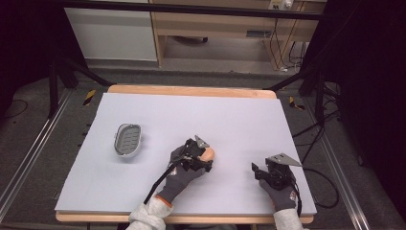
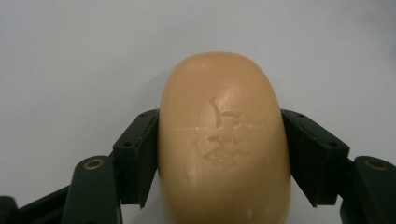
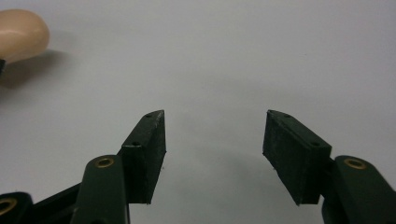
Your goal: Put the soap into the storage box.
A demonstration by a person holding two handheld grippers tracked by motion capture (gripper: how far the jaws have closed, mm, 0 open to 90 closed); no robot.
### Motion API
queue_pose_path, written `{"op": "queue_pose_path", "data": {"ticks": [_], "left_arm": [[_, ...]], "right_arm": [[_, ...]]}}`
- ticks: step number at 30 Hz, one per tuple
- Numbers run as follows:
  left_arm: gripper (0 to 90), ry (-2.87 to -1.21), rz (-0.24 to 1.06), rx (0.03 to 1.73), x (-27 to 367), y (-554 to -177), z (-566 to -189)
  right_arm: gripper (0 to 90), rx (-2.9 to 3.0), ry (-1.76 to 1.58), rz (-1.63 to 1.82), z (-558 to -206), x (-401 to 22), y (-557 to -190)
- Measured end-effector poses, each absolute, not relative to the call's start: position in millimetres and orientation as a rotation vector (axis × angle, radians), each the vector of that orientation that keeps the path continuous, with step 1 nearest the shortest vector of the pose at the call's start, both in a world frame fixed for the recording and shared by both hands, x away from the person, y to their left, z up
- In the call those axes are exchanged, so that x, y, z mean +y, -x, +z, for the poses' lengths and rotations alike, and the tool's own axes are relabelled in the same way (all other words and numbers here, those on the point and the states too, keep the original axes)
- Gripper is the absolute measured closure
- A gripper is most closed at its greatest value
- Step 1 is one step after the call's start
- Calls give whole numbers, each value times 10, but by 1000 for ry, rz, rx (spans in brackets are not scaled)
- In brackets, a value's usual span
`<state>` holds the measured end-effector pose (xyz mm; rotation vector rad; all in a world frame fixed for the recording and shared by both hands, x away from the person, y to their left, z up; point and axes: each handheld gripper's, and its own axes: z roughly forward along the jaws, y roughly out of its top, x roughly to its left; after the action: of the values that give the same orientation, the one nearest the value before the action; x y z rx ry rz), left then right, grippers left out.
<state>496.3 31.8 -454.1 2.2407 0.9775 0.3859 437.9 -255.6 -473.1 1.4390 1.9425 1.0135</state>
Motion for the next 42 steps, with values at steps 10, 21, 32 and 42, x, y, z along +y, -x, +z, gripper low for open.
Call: {"op": "queue_pose_path", "data": {"ticks": [10, 21, 32, 42], "left_arm": [[316, -2199, 397, 971, 528, -4889, -4340], [316, -2124, 391, 1010, 812, -4822, -4242], [316, -2053, 419, 1057, 1158, -4766, -4121], [317, -2018, 444, 1122, 1513, -4781, -4102]], "right_arm": [[392, 1944, -1442, 1022, -4720, -2557, -4375], [392, 1933, -1451, 1017, -4718, -2546, -4371], [393, 1935, -1435, 1009, -4722, -2545, -4377], [392, 1935, -1441, 1003, -4722, -2531, -4379]]}}
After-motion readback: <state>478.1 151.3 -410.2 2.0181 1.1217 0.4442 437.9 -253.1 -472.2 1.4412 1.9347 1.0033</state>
